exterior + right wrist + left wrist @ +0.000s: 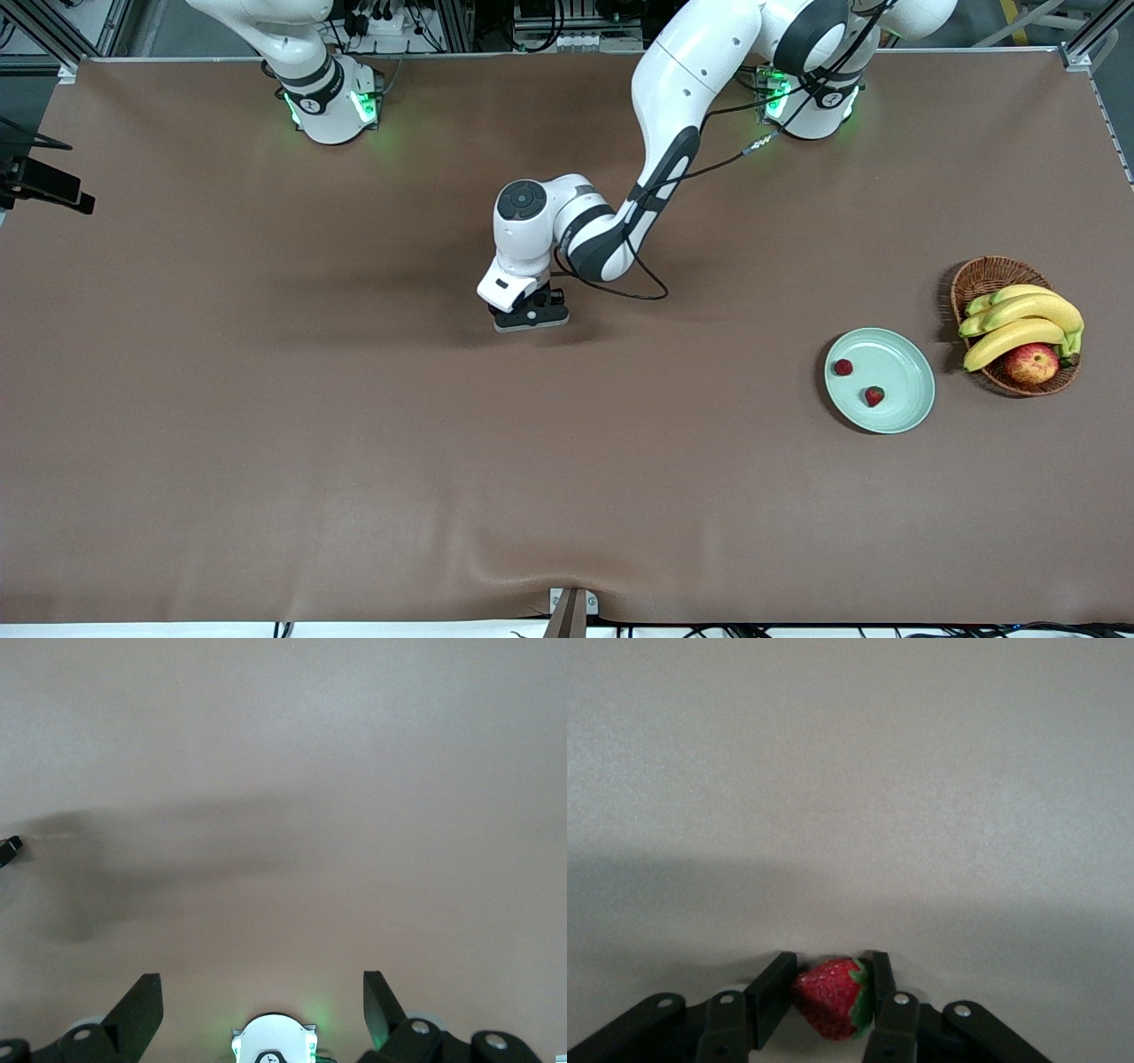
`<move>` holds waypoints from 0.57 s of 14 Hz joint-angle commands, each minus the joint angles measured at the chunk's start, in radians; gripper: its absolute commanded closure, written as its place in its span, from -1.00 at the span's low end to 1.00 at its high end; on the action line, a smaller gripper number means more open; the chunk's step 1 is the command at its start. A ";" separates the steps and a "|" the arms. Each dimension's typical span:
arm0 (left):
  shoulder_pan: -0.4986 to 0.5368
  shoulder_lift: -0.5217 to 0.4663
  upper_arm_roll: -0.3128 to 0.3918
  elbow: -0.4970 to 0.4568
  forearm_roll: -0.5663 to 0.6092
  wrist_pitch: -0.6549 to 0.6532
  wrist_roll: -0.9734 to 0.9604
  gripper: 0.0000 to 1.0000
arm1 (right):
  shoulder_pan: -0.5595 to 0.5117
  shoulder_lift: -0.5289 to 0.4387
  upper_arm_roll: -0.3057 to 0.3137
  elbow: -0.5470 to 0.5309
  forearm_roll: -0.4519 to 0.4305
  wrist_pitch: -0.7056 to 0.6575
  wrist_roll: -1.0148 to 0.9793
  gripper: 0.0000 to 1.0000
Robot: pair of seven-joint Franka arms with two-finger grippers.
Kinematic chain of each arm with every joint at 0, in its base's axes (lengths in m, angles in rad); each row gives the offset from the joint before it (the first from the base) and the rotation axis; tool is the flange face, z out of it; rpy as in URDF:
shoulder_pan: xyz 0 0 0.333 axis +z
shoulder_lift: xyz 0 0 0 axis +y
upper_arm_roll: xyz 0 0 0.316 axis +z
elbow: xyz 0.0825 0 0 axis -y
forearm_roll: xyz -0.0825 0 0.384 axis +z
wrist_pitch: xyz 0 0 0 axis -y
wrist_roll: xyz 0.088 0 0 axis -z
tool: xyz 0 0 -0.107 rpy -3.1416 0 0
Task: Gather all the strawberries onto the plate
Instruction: 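Close the left gripper on the last strawberry and lift it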
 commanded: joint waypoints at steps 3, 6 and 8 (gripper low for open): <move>-0.002 -0.050 0.007 0.006 0.013 -0.101 -0.018 1.00 | 0.002 0.004 0.004 0.010 -0.019 -0.010 0.021 -1.00; 0.088 -0.146 0.005 0.005 -0.010 -0.239 -0.022 1.00 | 0.006 0.004 0.004 0.003 -0.015 -0.007 0.019 -1.00; 0.177 -0.211 0.007 -0.011 -0.020 -0.328 -0.068 1.00 | 0.012 0.007 0.004 -0.006 -0.022 -0.008 0.018 -1.00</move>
